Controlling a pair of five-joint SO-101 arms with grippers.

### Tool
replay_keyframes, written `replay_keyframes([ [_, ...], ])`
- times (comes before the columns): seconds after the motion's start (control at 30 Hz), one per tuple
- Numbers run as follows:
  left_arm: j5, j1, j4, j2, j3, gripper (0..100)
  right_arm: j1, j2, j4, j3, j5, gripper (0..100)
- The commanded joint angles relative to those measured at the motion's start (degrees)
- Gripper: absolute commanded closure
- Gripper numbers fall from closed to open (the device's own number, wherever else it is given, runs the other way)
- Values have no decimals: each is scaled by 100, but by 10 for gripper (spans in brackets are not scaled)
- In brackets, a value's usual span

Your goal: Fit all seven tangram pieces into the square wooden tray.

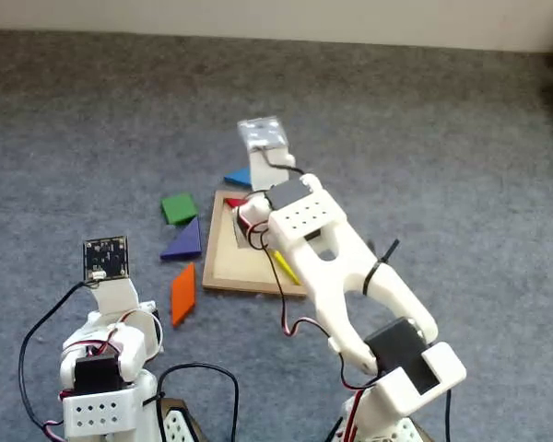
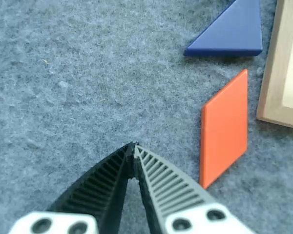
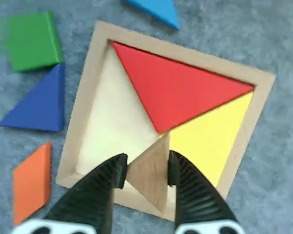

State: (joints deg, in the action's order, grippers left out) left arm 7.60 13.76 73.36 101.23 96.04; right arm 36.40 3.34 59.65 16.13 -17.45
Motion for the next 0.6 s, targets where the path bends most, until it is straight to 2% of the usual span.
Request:
replay_keyframes([
  [0.0, -9, -66, 18, 4, 127, 994, 92, -374, -101, 136, -756, 961],
  [0.2, -9, -66, 18, 4, 127, 994, 84, -365, -110, 215, -3358, 961],
  [0.57, -9, -66, 18, 4, 127, 994, 136, -338, -418, 224, -5064, 957],
])
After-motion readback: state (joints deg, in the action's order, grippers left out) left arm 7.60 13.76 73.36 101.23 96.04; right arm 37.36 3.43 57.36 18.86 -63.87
